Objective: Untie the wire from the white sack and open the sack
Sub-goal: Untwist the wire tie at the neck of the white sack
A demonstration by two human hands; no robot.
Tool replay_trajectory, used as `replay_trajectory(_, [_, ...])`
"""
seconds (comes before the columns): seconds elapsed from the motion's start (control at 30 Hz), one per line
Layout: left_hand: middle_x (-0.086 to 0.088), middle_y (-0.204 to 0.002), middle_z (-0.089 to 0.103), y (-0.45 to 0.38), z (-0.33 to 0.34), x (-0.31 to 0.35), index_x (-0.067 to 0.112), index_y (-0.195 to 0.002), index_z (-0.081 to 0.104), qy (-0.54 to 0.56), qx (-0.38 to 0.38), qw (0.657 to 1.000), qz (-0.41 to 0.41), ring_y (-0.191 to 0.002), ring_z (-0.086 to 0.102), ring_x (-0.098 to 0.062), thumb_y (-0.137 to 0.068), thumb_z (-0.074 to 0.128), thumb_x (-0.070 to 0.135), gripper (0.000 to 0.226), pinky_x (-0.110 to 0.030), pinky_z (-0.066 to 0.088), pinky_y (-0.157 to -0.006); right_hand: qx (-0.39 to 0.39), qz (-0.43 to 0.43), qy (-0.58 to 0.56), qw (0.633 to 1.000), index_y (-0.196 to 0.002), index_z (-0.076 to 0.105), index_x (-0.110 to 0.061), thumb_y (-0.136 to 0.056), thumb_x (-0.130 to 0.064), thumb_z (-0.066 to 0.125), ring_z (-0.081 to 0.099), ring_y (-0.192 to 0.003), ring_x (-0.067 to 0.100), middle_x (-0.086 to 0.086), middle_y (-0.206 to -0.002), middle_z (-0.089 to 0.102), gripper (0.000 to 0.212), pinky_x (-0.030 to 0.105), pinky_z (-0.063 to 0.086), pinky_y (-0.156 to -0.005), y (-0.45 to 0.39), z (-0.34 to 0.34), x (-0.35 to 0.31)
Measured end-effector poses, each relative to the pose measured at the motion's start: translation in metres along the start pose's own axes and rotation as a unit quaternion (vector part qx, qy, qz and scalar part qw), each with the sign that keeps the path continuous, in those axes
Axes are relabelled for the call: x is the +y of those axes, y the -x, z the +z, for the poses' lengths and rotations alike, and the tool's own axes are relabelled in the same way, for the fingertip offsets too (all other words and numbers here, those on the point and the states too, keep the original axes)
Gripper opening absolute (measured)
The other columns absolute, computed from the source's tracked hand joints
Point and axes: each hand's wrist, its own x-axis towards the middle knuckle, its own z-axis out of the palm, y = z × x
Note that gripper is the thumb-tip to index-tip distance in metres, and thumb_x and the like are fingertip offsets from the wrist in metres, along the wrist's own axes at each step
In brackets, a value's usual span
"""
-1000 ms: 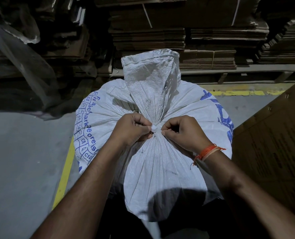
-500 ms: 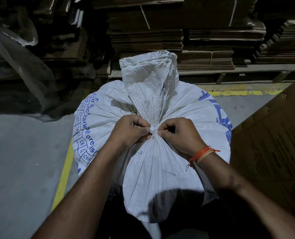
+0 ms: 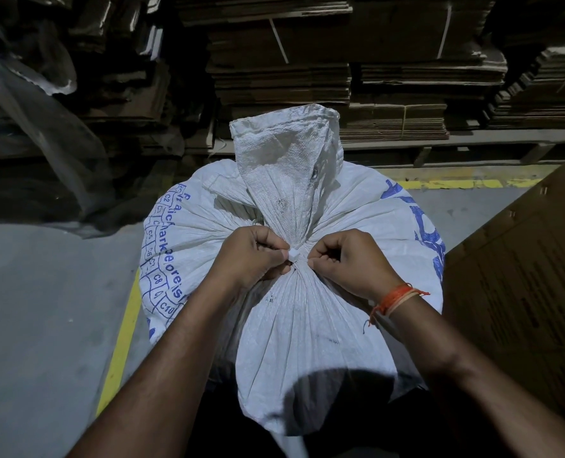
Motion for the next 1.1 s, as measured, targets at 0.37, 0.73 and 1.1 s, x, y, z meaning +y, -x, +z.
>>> replay_trajectory(0.37, [-0.041,-0.095,0.071,0.000,0.000,0.001,-0.015,-0.101,0.067,-0.013,-0.001,1.000,0.005,-0.071,0.074,-0.031,-0.089,0.073,-0.007,0.015,-0.035,0.064,-0.066,0.006,-0.006,0.009,1.000,-0.076,0.078,-0.017,-0.083,-0.013,0.077,0.069,-0.068,0.013,-0.001,-0.071,0.076,0.008,0.012,0.049,-0.063,0.000,0.004,-0.002])
replay_trajectory(0.73, [-0.029,-0.082,0.071,0.000,0.000,0.001,-0.013,-0.099,0.068,0.002,-0.004,1.000,-0.001,-0.070,0.074,-0.030,-0.089,0.073,-0.007,0.013,-0.032,0.064,-0.064,0.033,0.001,-0.001,0.999,-0.075,0.078,-0.015,-0.082,-0.013,0.076,0.062,-0.060,0.005,-0.001,-0.067,0.074,0.008,0.007,0.044,-0.060,0.002,0.011,-0.005])
replay_trajectory(1.1, [-0.039,-0.088,0.069,-0.001,0.000,0.000,-0.012,-0.096,0.069,0.010,-0.012,1.000,0.002,-0.064,0.074,-0.024,-0.089,0.073,-0.008,0.009,-0.035,0.065,-0.069,-0.016,-0.003,0.002,1.000,-0.075,0.080,-0.021,-0.083,-0.016,0.079,0.068,-0.067,0.001,-0.006,-0.072,0.077,0.009,0.007,0.047,-0.062,0.003,-0.005,-0.002])
